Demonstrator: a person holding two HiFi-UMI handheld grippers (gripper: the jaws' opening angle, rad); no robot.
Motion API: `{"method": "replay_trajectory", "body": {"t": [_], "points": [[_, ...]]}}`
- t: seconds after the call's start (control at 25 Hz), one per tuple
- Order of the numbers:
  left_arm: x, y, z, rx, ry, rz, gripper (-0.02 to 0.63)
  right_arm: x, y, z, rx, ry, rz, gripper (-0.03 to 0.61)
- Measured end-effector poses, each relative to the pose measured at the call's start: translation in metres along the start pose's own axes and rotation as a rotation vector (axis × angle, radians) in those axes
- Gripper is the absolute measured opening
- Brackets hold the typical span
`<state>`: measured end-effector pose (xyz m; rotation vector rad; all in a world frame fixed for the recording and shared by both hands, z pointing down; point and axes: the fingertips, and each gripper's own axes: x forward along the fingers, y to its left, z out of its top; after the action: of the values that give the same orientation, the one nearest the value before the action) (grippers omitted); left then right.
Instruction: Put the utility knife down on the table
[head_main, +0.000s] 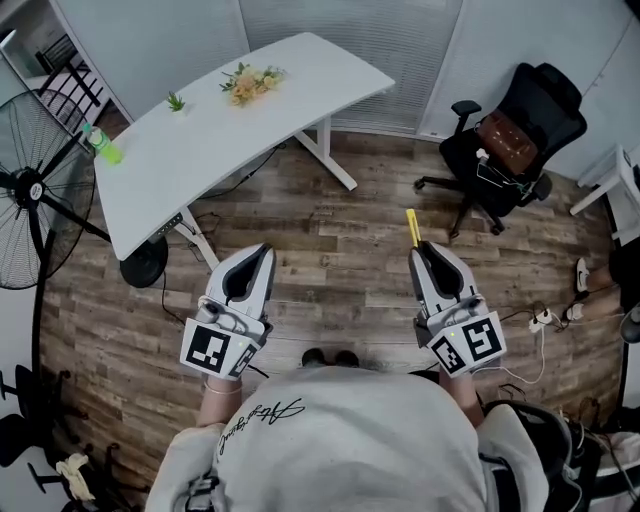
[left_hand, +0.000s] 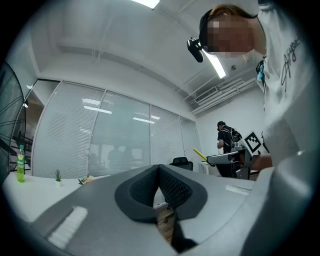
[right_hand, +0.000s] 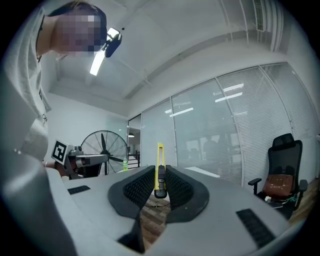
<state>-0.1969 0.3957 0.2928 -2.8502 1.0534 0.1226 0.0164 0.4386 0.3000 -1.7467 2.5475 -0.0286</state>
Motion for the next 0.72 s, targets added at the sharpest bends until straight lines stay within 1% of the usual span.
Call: {"method": "replay_trajectory", "body": {"t": [0.36, 0.6, 0.72], "points": [[-0.017, 0.023, 0.003, 0.0, -0.012, 0.014, -0.008, 0.019, 0.017, 0.002, 0.017, -0.027, -0.006, 0.064], [-0.031, 0.052, -0.001, 0.001, -0.011, -0.001, -0.008, 0.039, 0.04, 0.002, 0.013, -0.051, -0.021, 0.064], [-0.034, 0.067, -0.005, 0.003, -0.004, -0.005, -0.008, 0.05, 0.047, -0.003, 0.019, -0.046, -0.027, 0.064]]}}
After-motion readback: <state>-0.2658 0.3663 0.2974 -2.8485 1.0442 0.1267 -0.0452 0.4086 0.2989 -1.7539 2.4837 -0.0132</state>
